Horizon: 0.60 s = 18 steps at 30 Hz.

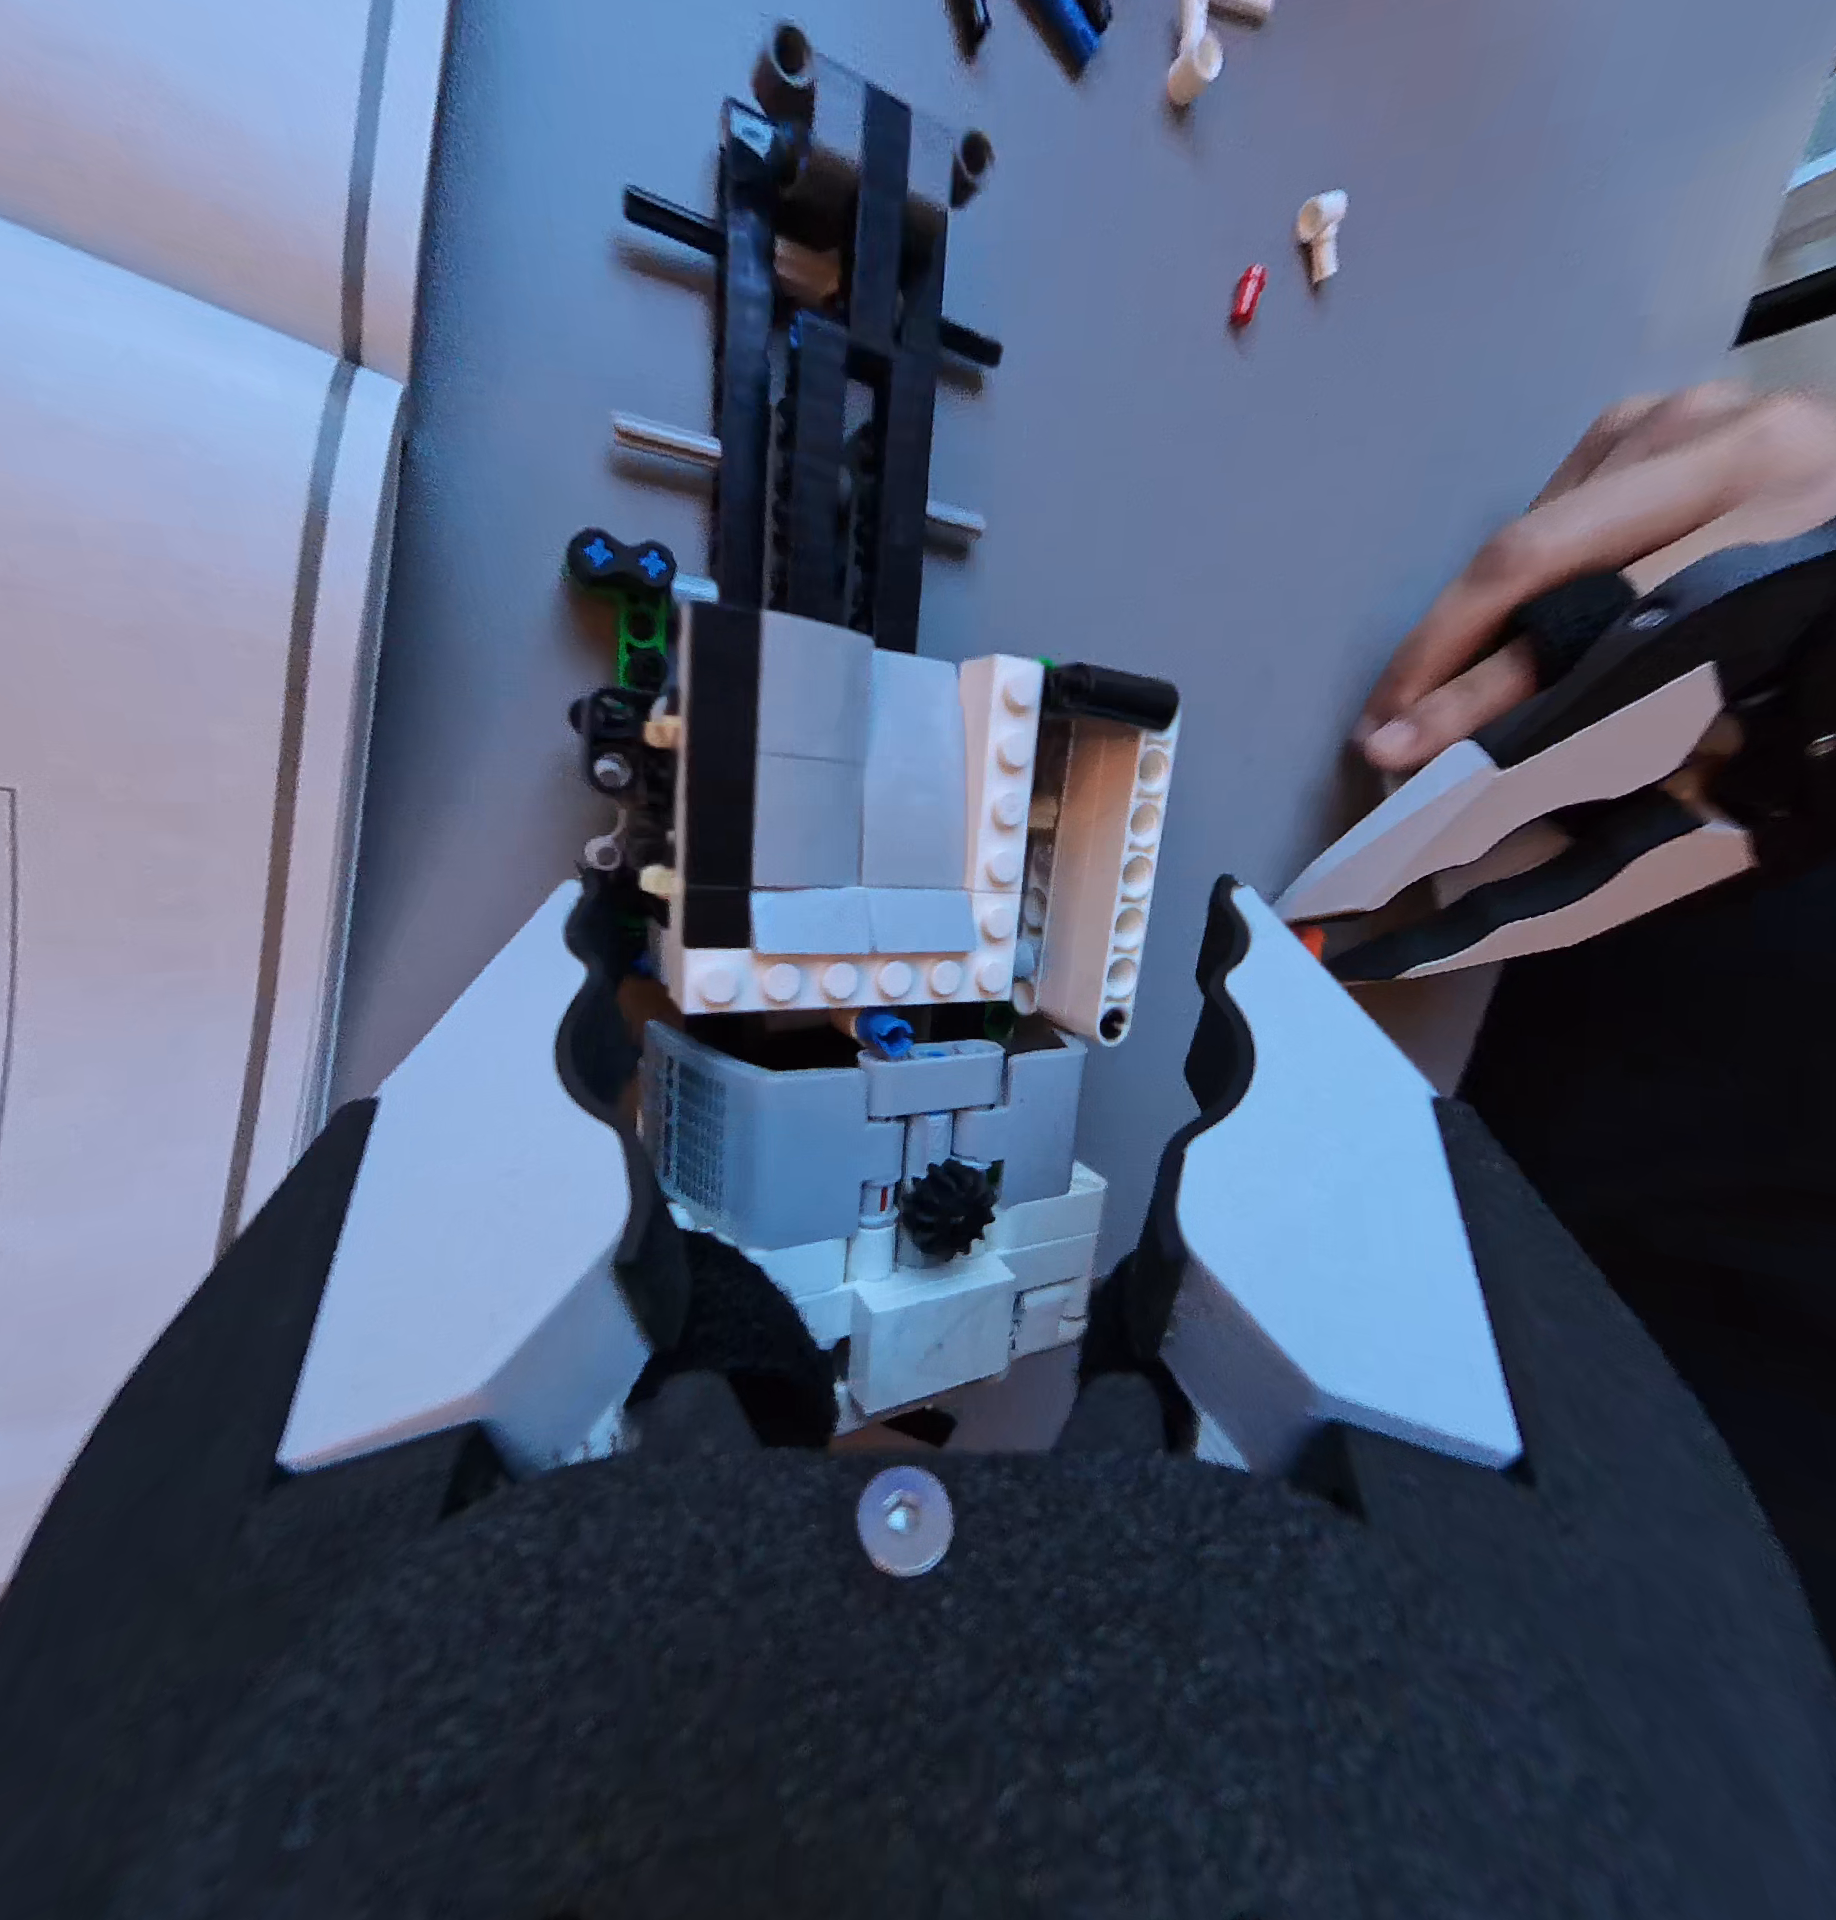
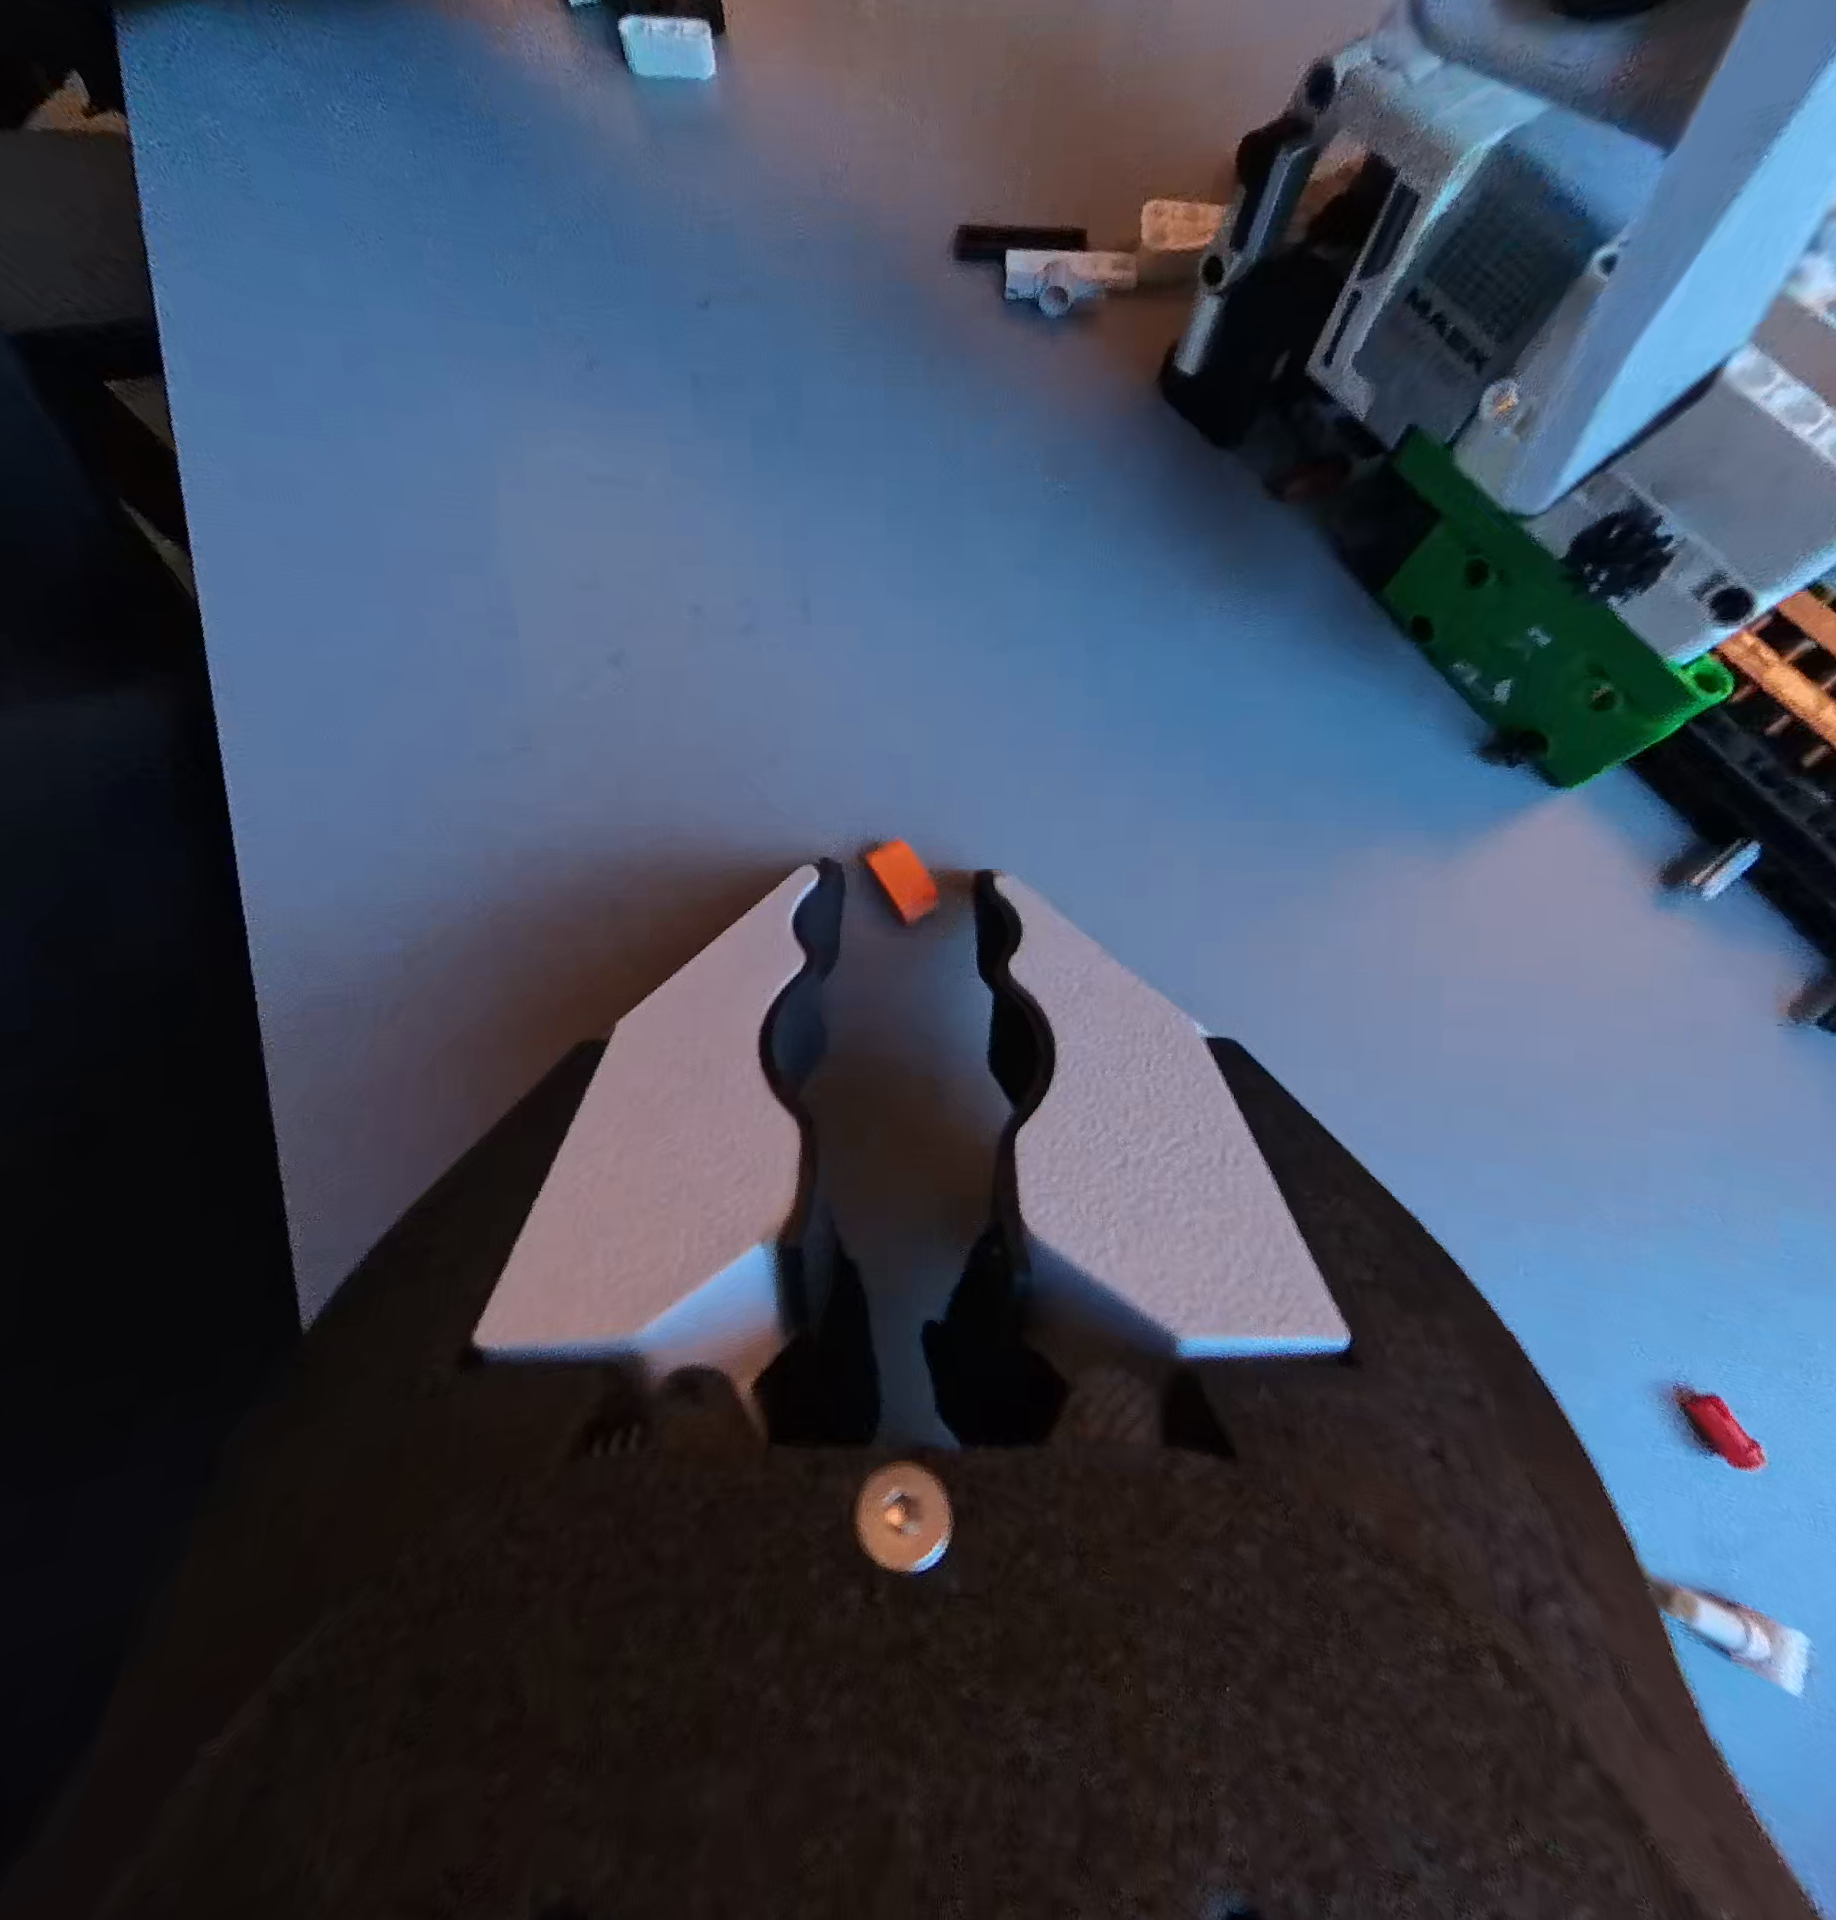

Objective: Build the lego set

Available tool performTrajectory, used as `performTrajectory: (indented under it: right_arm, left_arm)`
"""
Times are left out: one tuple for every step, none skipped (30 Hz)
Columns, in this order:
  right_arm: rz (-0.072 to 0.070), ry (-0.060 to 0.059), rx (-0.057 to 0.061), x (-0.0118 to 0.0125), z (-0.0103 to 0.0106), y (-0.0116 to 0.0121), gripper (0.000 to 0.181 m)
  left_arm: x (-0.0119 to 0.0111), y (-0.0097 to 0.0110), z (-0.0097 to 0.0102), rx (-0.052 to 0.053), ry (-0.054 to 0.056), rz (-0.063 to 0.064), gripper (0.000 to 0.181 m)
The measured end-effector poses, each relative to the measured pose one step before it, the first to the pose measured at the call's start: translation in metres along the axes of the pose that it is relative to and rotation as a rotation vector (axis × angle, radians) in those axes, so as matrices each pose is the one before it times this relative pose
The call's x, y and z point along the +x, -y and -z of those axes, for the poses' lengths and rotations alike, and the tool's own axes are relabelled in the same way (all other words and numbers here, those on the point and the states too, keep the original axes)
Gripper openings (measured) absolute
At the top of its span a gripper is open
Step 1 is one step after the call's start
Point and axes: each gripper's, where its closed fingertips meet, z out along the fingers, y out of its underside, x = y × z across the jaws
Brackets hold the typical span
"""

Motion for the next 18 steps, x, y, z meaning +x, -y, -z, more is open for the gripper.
performTrajectory:
  right_arm:
    - [0.0034, -0.0029, -0.0023, -0.00034, -0.0013, 0.00075, 0.024]
    - [0.0056, -0.0019, -0.0014, -0.00099, -0.00119, 0.00063, 0.024]
    - [0.006, 0.0, -0.0001, -0.00151, -0.00093, 0.00081, 0.022]
    - [0.008, 0.0013, -0.0001, -0.00205, -0.00089, 0.00081, 0.019]
    - [0.0102, 0.005, -0.0003, -0.00271, -0.00092, 0.00086, 0.012]
    - [0.011, 0.0001, -0.0003, -0.00206, -0.00081, 0.00079, 0.007]
    - [0.0087, -0.0046, 0.0, -0.00104, -0.00049, 0.00052, 0.007]
    - [0.0013, 0.0056, 0.0002, -0.00166, -0.00016, 0.00012, 0.007]
    - [-0.005, 0.018, 0.0005, -0.00257, 0.00034, 0.00001, 0.007]
    - [-0.0074, 0.0095, 0.0004, -0.00053, 0.00042, -0.0003, 0.007]
    - [-0.0106, 0.0, -0.0001, 0.00131, 0.00055, -0.00049, 0.007]
    - [-0.0106, -0.0108, -0.001, 0.0033, 0.00076, -0.00075, 0.007]
    - [-0.0079, -0.0217, -0.0007, 0.00532, 0.00099, -0.00106, 0.007]
    - [-0.0088, -0.0276, 0.0042, 0.00665, 0.00143, -0.00047, 0.007]
    - [-0.0132, -0.0248, 0.016, 0.0065, 0.0021, 0.0014, 0.007]
    - [-0.0201, -0.0271, 0.0246, 0.00723, 0.00285, 0.00342, 0.007]
    - [-0.0214, -0.0305, 0.0311, 0.0077, 0.00349, 0.00525, 0.007]
    - [-0.0188, -0.0413, 0.0401, 0.00894, 0.00414, 0.00732, 0.007]
  left_arm:
    - [0.00029, 0.00136, 0.00143, 0.0122, -0.0218, 0.0111, 0.108]
    - [0.00045, 0.001, 0.00139, 0.0115, -0.0189, 0.0058, 0.108]
    - [0.0014, 0.00112, 0.00153, 0.0132, -0.0257, 0.005, 0.11]
    - [0.00087, 0.00129, 0.00171, 0.0157, -0.0259, 0.0052, 0.11]
    - [-0.00073, 0.00113, 0.00209, 0.015, -0.0184, 0.0006, 0.107]
    - [-0.00149, 0.00051, 0.00204, 0.0106, -0.0109, -0.0044, 0.106]
    - [-0.00194, -0.00027, 0.00169, 0.0044, -0.0035, -0.0109, 0.108]
    - [-0.00195, -0.00125, 0.00153, -0.002, 0.0008, -0.0175, 0.112]
    - [-0.00103, -0.0012, 0.0017, -0.0005, -0.0025, -0.0202, 0.113]
    - [-0.00111, 0.00018, 0.00242, 0.009, -0.0013, -0.0188, 0.115]
    - [-0.00158, 0.00075, 0.00342, 0.0127, 0.004, -0.0148, 0.115]
    - [-0.00225, 0.00023, 0.0043, 0.0063, 0.0113, -0.0085, 0.117]
    - [-0.00219, 0.00042, 0.00562, 0.005, 0.0182, -0.0115, 0.12]
    - [-0.0011, 0.00164, 0.00721, 0.0124, 0.0239, -0.0181, 0.119]
    - [-0.00034, 0.00278, 0.00872, 0.0168, 0.0319, -0.0182, 0.117]
    - [0.00021, 0.00317, 0.00948, 0.0133, 0.0416, -0.0212, 0.113]
    - [0.00123, 0.00287, 0.00971, 0.0076, 0.0517, -0.0309, 0.108]
    - [0.00319, 0.0031, 0.00959, 0.0059, 0.0542, -0.0396, 0.102]
